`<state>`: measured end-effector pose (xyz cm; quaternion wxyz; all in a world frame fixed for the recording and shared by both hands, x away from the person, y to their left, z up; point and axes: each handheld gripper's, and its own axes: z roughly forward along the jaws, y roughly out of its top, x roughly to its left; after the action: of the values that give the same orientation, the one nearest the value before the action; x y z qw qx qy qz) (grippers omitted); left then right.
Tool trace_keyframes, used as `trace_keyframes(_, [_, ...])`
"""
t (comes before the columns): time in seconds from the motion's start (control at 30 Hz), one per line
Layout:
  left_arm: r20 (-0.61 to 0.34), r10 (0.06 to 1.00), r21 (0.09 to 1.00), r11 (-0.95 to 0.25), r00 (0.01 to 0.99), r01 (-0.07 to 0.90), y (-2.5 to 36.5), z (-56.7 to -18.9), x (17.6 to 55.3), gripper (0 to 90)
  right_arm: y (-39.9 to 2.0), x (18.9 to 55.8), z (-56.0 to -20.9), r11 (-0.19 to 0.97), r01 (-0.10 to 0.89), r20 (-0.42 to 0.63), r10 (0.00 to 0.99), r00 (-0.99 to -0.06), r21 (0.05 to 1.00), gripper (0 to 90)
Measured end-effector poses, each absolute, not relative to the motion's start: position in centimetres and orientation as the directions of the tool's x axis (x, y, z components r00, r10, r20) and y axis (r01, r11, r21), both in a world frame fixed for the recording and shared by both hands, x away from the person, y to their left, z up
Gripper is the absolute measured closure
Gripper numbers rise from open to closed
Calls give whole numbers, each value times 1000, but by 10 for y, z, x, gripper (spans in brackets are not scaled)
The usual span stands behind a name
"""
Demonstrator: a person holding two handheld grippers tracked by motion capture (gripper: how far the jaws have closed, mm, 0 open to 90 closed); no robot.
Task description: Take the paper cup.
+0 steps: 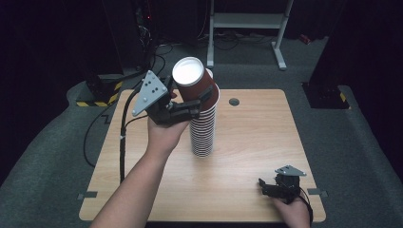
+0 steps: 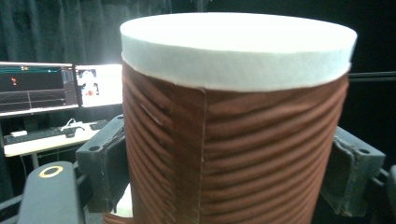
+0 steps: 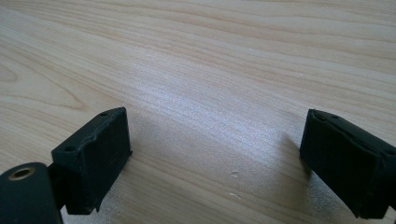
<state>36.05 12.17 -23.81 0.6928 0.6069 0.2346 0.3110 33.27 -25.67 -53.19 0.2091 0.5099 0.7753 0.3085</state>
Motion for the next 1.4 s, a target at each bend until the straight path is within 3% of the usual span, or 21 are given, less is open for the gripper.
trace_keyframes(0.77, [53,672,988,72,738,-137,108,-260,344,177,-257,333,-532,289,662,-9,920,-392,692,82])
trace_keyframes(1.4, [-26,606,998,61,795,-14,89,-318,348,178,-257,332,-532,289,661,-8,919,-393,693,86])
